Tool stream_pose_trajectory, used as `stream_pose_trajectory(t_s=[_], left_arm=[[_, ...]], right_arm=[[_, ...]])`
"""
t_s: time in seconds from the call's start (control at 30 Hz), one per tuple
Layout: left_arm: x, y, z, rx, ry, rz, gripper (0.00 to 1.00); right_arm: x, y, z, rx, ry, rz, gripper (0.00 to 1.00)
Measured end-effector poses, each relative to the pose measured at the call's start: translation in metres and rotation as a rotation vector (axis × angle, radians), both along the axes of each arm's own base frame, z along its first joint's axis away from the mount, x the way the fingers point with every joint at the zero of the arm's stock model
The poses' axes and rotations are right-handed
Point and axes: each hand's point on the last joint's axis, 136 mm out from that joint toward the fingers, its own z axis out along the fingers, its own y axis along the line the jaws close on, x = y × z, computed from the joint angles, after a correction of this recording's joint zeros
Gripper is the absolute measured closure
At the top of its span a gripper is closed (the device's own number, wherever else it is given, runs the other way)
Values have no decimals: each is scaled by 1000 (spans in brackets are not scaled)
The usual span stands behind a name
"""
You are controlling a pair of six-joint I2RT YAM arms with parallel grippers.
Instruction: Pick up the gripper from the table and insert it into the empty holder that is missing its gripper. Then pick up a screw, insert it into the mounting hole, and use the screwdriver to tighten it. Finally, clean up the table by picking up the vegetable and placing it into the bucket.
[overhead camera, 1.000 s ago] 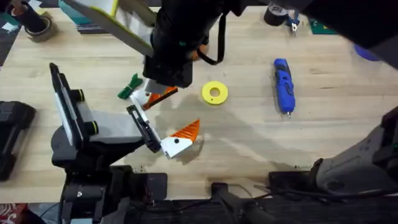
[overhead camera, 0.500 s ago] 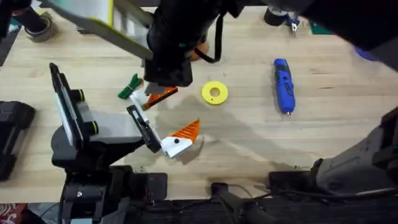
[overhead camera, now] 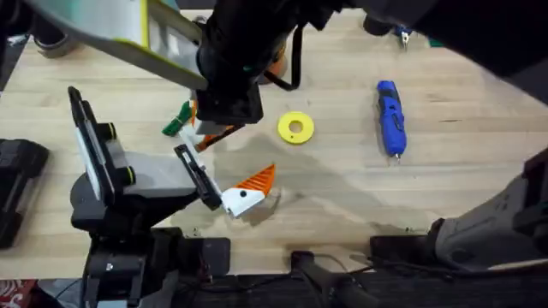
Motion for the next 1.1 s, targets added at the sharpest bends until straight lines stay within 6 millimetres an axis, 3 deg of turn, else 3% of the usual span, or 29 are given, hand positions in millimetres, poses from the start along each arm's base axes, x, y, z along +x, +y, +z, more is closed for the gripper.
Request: stream_pose_trajectory(t_s=[1.1], left_arm=[[0,0,0,0,0,0,15]], right_arm=[[0,3,1,11,-7,3,996]])
